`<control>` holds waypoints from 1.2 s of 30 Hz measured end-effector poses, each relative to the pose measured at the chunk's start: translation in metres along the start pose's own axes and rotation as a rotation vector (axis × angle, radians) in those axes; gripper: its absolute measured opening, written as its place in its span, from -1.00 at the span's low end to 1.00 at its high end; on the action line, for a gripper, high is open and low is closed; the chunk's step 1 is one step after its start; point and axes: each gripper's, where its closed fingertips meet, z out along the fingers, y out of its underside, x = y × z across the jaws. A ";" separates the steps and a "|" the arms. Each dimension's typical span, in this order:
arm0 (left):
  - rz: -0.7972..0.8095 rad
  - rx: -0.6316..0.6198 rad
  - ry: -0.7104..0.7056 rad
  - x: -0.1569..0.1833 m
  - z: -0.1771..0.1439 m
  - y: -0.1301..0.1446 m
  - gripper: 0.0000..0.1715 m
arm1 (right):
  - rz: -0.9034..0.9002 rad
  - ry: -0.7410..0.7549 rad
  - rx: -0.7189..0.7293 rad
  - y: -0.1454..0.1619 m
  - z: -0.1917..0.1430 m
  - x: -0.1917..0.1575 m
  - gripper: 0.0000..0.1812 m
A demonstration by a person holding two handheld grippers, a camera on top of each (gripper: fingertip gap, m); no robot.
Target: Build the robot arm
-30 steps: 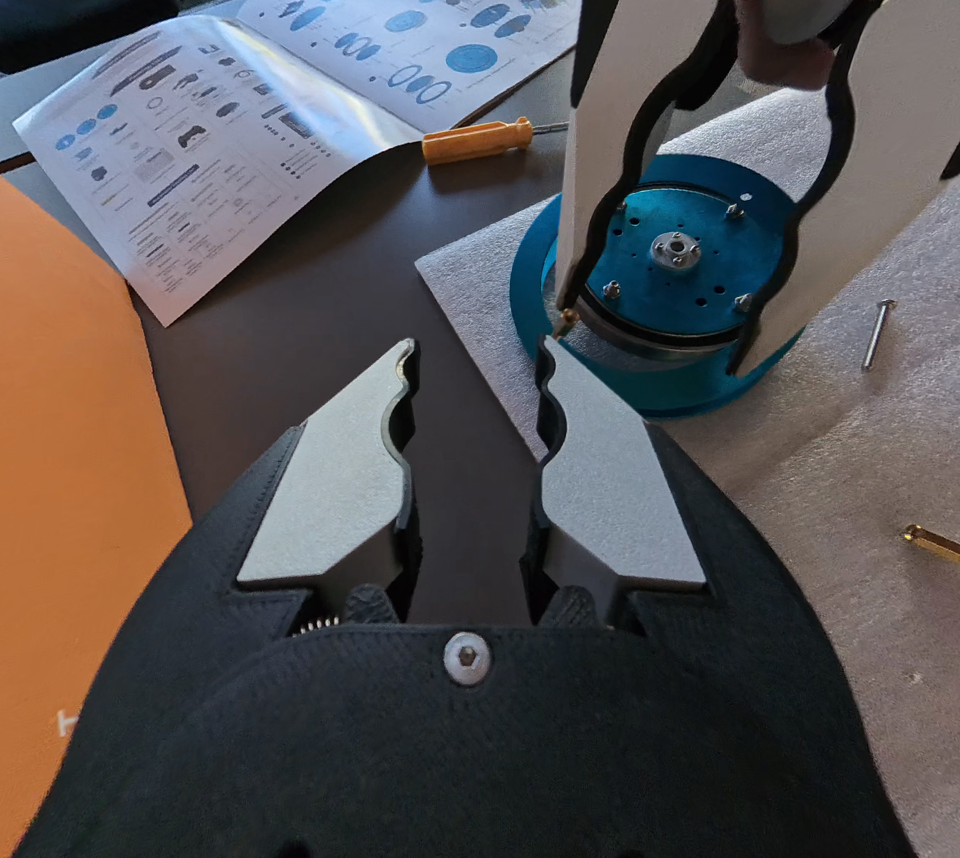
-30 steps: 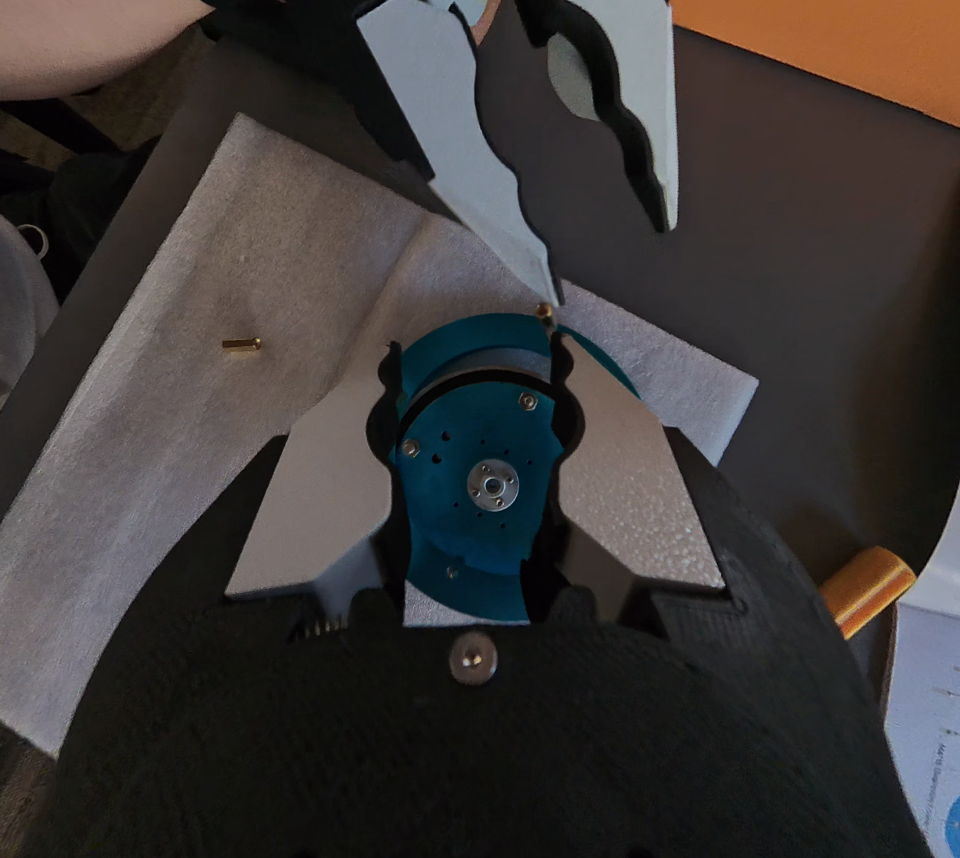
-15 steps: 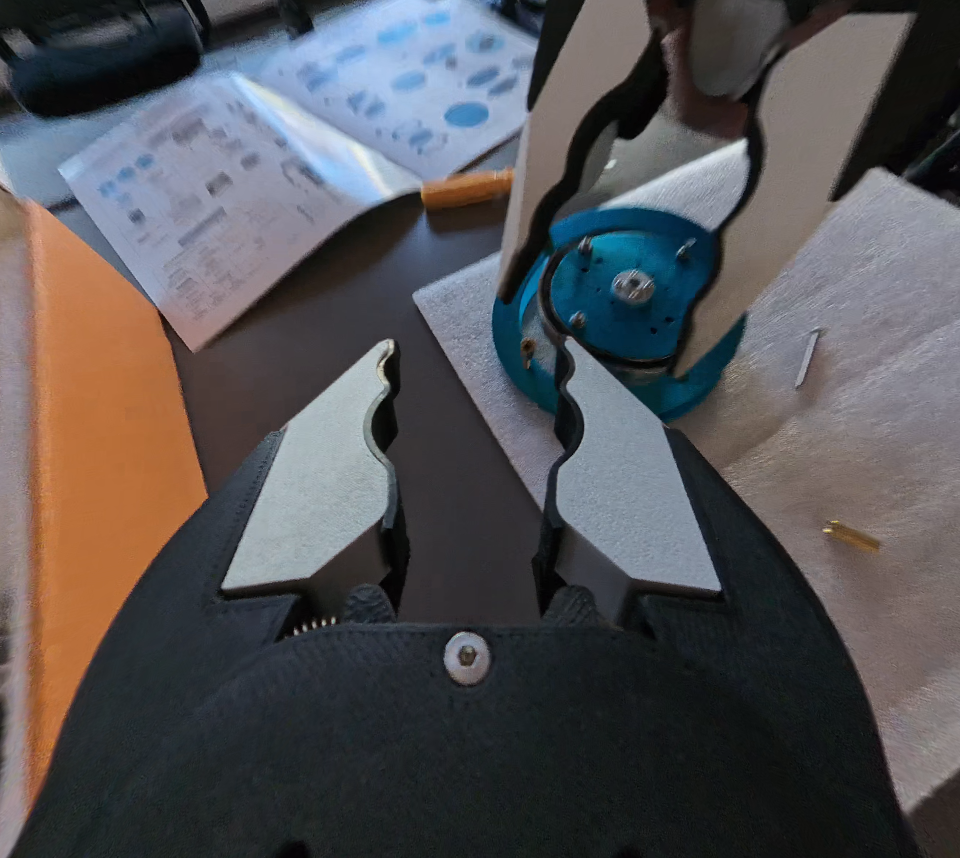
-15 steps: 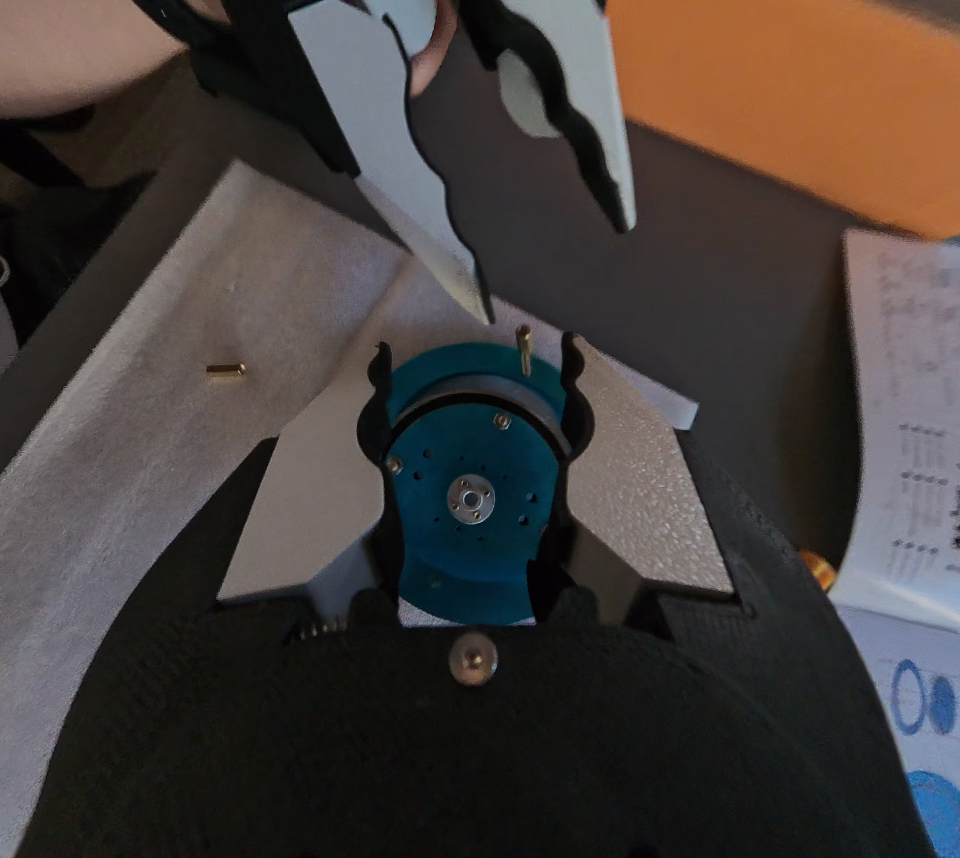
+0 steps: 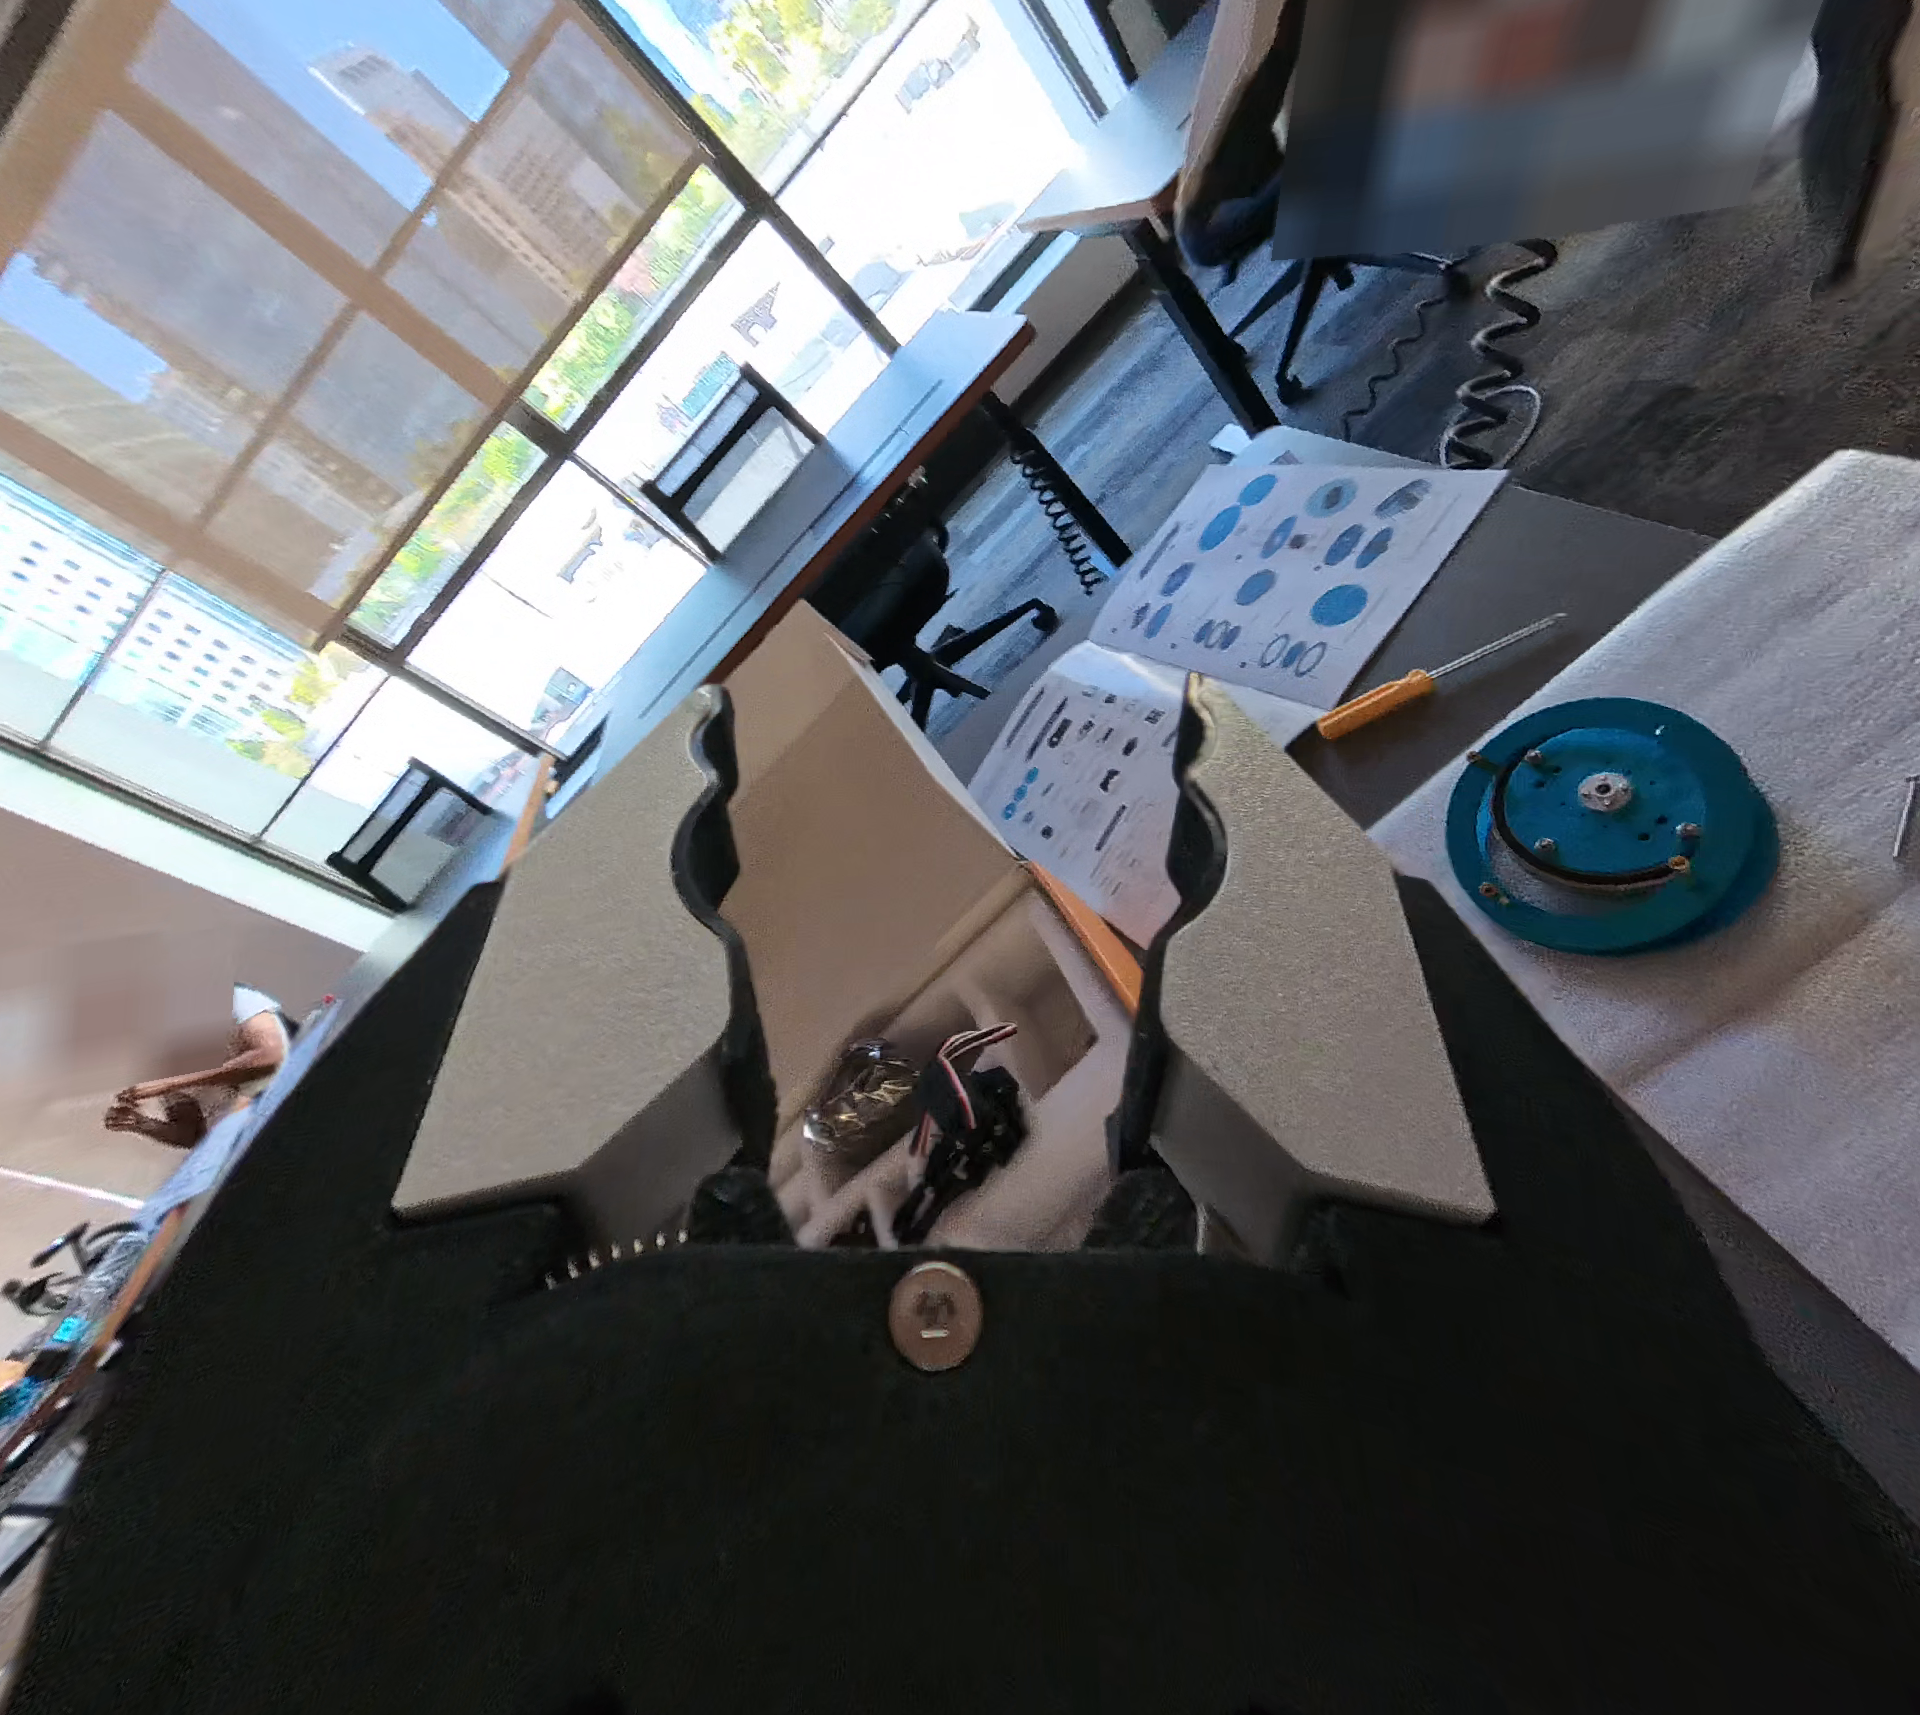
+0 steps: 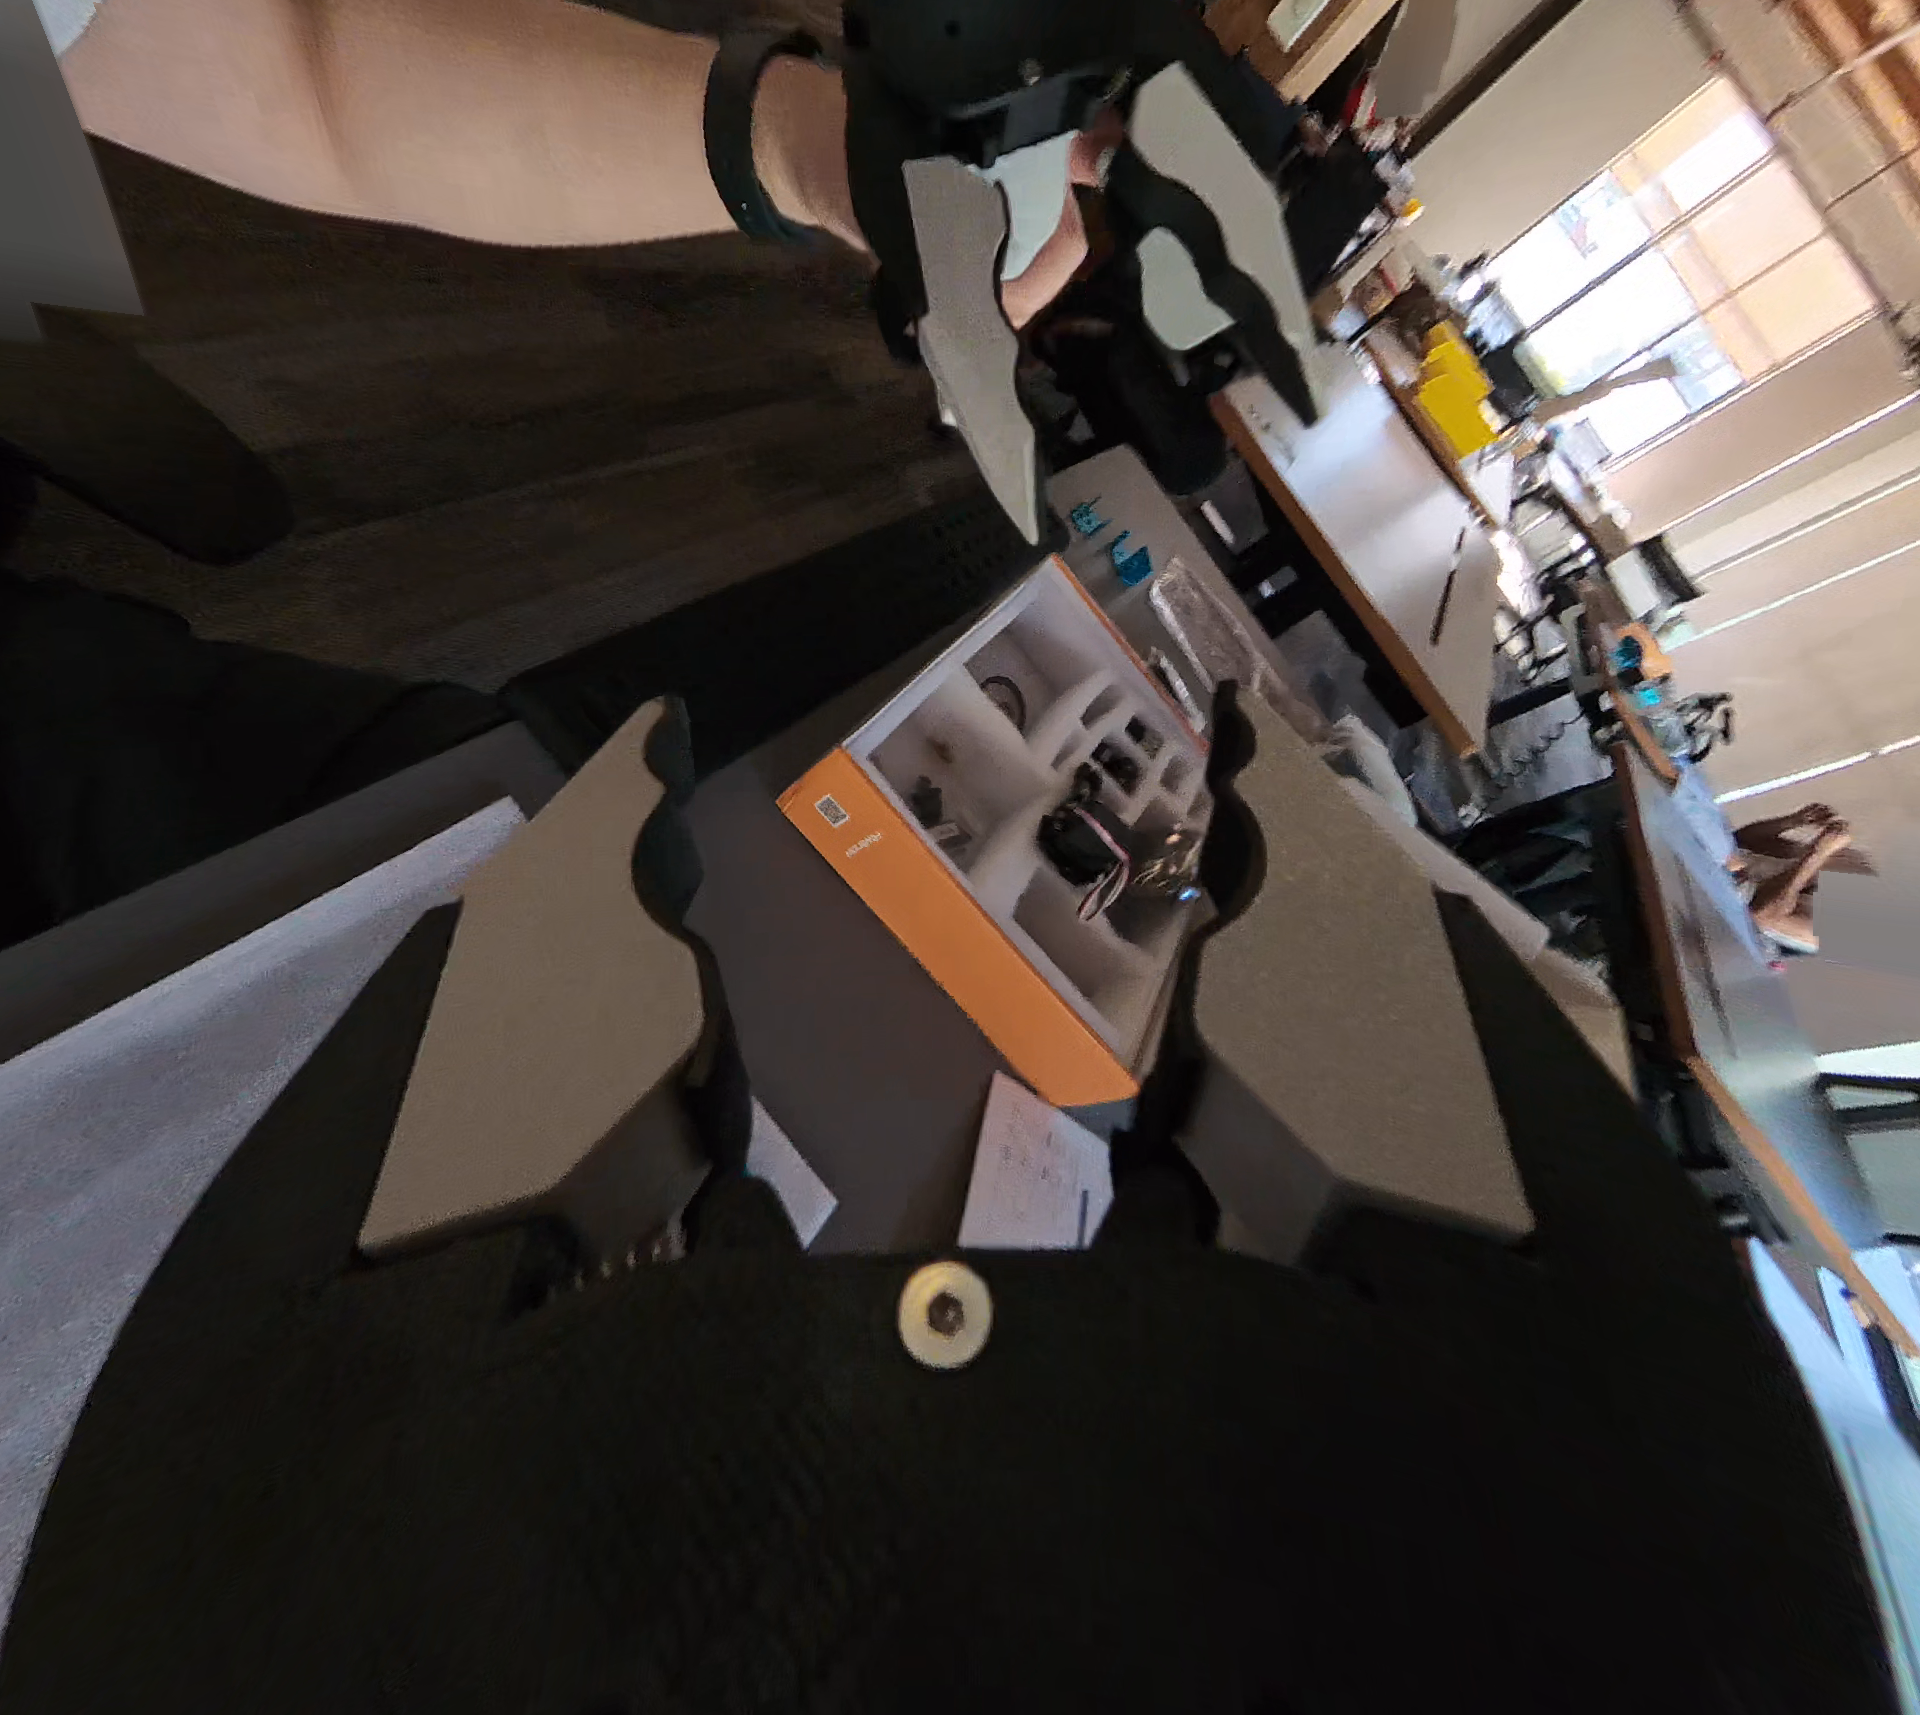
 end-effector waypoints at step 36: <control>-0.086 0.066 0.044 0.026 -0.017 -0.002 -0.01 | 0.099 -0.065 0.028 0.015 -0.012 -0.042 0.02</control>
